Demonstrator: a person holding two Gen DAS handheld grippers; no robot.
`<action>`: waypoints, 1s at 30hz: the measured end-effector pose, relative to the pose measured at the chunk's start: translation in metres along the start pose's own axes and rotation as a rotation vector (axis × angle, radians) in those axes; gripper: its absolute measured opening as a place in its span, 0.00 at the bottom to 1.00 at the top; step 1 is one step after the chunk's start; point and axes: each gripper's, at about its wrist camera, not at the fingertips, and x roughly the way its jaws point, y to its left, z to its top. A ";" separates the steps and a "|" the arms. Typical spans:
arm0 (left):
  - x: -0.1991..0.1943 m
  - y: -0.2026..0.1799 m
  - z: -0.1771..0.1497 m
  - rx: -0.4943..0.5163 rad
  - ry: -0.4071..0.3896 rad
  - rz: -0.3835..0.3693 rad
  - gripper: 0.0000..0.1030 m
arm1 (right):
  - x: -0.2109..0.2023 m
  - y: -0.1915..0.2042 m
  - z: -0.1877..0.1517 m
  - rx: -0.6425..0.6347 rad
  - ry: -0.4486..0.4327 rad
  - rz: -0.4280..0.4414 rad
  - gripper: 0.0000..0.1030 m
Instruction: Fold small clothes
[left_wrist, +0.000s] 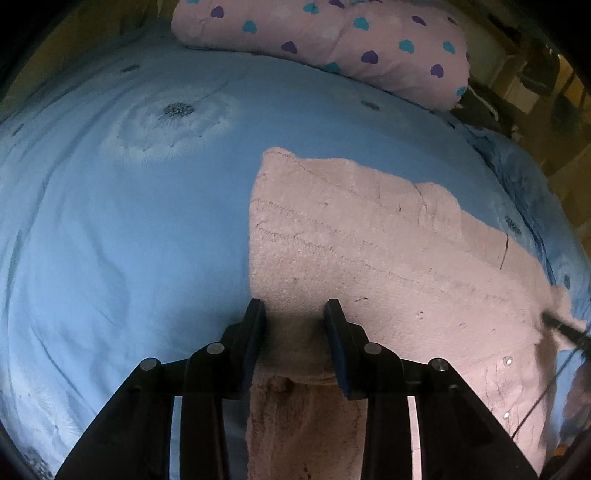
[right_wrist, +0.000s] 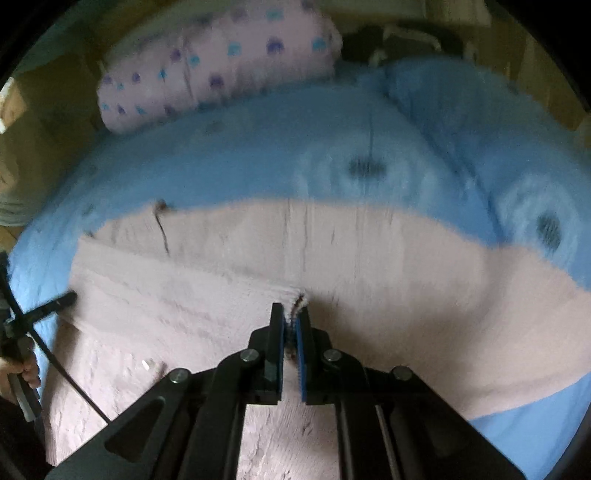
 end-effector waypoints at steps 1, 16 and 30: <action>0.000 0.004 -0.001 -0.033 0.004 -0.011 0.13 | 0.003 0.001 -0.002 0.000 0.005 -0.016 0.06; -0.046 -0.024 -0.007 -0.037 -0.190 -0.104 0.13 | -0.008 -0.027 -0.001 0.080 -0.039 -0.091 0.11; -0.017 -0.100 -0.033 -0.114 -0.028 -0.481 0.13 | -0.080 -0.094 -0.026 0.243 -0.265 -0.159 0.31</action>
